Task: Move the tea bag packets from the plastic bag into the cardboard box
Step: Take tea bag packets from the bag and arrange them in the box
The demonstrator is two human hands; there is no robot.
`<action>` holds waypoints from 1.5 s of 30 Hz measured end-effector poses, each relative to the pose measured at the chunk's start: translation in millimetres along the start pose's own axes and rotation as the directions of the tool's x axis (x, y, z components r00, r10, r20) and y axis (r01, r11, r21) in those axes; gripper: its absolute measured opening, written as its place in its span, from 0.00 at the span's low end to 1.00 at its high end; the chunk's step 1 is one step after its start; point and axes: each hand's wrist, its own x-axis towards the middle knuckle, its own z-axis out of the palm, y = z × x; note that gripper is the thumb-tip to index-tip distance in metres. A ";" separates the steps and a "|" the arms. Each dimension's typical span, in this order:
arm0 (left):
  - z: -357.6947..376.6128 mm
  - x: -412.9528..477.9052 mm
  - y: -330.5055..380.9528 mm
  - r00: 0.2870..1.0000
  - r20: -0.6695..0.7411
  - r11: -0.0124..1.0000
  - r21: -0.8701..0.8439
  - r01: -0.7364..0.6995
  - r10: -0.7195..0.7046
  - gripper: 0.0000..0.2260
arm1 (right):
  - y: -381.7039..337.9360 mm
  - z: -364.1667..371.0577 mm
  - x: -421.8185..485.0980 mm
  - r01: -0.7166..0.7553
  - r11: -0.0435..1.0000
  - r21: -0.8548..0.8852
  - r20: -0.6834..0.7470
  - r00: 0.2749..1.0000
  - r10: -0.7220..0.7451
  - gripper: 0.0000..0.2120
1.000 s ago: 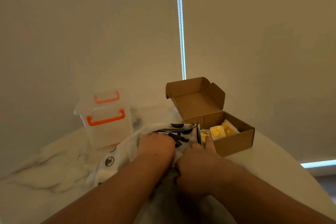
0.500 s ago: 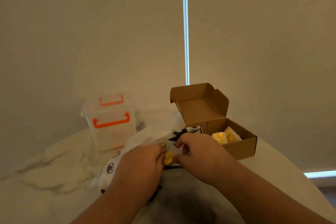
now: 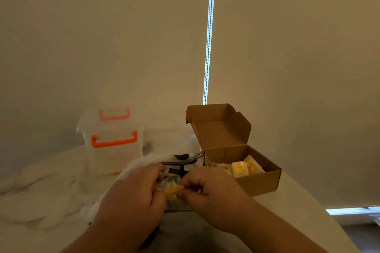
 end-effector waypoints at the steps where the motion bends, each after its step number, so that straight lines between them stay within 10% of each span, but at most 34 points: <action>1: 1.6 0.5 -2.8 1.000 0.000 1.000 0.014 0.011 -0.011 0.22 | -0.6 -1.1 -1.5 0.026 0.999 0.027 -0.024 0.999 -0.025 0.05; 11: 8.8 4.5 0.1 1.000 -0.013 0.999 -0.032 -0.006 0.006 0.32 | 39.9 -43.4 0.6 -0.097 0.970 0.225 -0.527 0.825 0.204 0.04; 17: 8.5 3.8 0.2 1.000 -0.005 0.999 -0.039 0.013 -0.013 0.32 | 84.4 -47.1 11.1 -0.446 0.895 0.004 -0.406 0.817 0.409 0.05; 27: 19.2 16.7 -13.8 0.998 0.027 0.997 0.055 0.053 -0.055 0.27 | 77.9 -42.7 14.6 -0.608 0.742 -0.285 -0.306 0.791 0.530 0.04; 31: 16.4 19.5 -13.3 0.999 -0.015 0.998 0.060 0.034 -0.033 0.22 | 69.2 -42.3 14.9 -0.507 0.837 -0.207 -0.385 0.829 0.407 0.03; 36: 11.4 20.6 -11.0 0.999 -0.052 0.997 0.078 -0.011 0.015 0.17 | 15.7 -30.1 2.9 -0.041 0.994 -0.106 -0.435 0.900 -0.009 0.05; 45: 10.5 22.0 -15.3 0.998 0.068 0.965 0.261 -0.019 0.001 0.19 | -16.4 8.8 3.8 0.102 0.950 -0.296 0.114 0.991 -0.071 0.13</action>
